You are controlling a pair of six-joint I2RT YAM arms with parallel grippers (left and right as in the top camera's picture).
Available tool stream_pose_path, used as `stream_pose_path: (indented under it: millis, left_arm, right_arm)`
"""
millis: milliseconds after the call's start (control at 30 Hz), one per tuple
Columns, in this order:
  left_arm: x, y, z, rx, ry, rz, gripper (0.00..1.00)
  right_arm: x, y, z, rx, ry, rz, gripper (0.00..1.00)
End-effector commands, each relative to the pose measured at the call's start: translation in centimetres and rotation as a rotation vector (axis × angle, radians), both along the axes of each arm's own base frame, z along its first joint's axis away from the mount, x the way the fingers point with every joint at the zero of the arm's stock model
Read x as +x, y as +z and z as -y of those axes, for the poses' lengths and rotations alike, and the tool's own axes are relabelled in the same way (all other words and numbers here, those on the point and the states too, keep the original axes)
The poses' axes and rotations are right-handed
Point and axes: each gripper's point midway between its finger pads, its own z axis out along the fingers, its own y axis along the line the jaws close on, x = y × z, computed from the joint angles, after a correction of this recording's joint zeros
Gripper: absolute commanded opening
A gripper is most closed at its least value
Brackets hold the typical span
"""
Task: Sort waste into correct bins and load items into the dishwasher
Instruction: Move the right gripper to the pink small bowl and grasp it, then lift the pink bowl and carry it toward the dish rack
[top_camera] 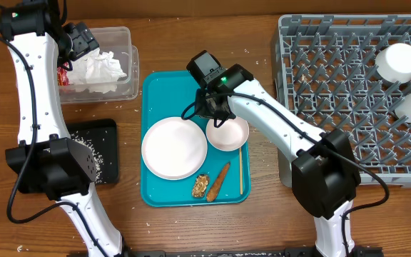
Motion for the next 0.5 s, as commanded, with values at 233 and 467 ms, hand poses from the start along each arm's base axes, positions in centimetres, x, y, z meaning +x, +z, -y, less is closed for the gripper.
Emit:
stream_pose_path:
  millis: [233, 467]
  left_arm:
    - [-0.2, 1.2, 0.3, -0.004, 0.006, 0.028, 1.0]
    - [-0.2, 1.2, 0.4, -0.003, 0.005, 0.028, 1.0]
  right_arm:
    - [-0.2, -6.0, 1.1, -0.095, -0.092, -0.088, 0.37]
    - [0.0, -6.3, 1.0, -0.088, -0.097, -0.088, 0.34]
